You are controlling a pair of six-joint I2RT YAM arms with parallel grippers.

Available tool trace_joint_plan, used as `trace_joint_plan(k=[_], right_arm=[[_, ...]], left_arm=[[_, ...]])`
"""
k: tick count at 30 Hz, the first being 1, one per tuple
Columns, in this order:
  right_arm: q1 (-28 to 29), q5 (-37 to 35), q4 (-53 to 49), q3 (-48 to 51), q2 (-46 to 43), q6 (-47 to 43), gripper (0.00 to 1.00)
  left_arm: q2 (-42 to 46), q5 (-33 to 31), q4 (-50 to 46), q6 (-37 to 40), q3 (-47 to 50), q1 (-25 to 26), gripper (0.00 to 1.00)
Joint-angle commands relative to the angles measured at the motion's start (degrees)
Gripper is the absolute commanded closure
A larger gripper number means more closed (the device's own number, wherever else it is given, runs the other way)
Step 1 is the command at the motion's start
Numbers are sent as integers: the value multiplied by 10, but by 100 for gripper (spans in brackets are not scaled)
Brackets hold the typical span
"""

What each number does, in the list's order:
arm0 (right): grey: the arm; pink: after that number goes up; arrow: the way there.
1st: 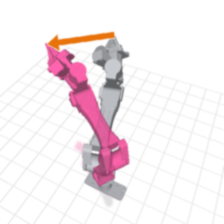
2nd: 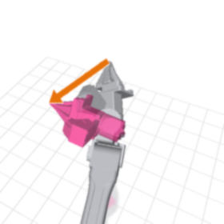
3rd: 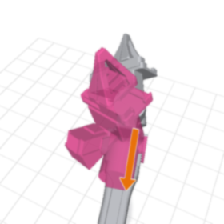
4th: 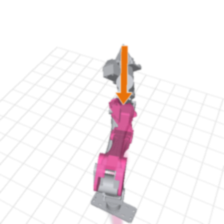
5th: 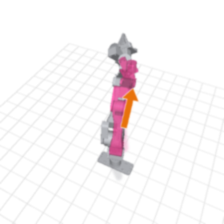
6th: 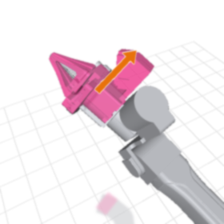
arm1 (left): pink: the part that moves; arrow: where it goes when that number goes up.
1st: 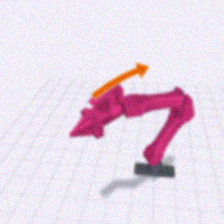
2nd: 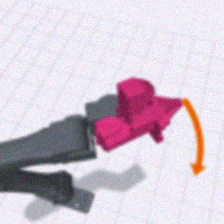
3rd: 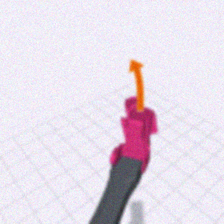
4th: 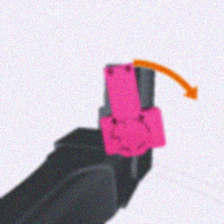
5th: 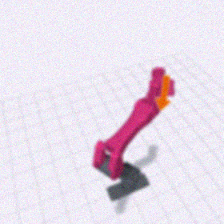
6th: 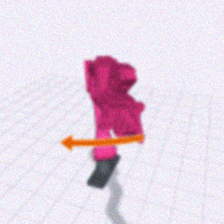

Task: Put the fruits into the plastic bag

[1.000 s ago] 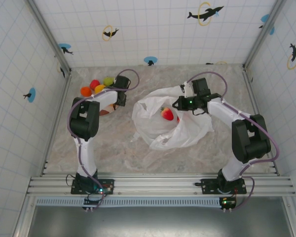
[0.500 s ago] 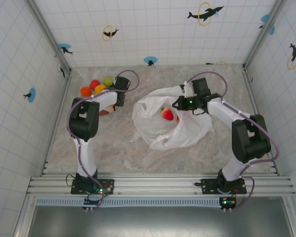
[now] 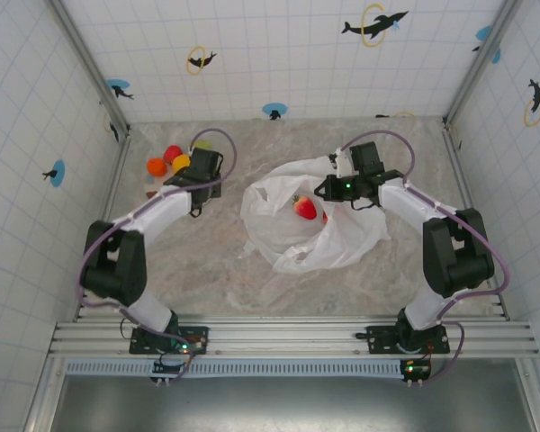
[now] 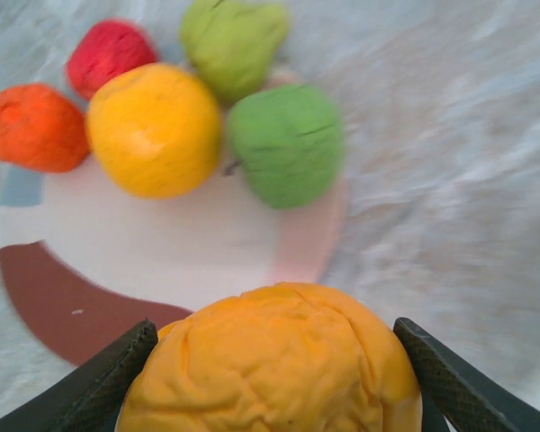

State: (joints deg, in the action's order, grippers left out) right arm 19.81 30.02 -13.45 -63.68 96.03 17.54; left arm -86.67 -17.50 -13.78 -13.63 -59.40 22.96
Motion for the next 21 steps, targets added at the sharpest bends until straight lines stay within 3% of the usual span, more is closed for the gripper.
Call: trace_joint_plan(k=[1,6,11,21], right_arm=[[-2,8,20,2,14,-1,100],[-2,13,26,-5,19,4,100],[-1,24,25,-16,15,9,100],[-14,120,111,39,-31,82,100]], left_arm=[[67,106,56,-55,42,46,36],[118,219,156,-113,105,138,36],[59,226,196,-121,92,228,37],[-71,221,255,-108,57,251,39]])
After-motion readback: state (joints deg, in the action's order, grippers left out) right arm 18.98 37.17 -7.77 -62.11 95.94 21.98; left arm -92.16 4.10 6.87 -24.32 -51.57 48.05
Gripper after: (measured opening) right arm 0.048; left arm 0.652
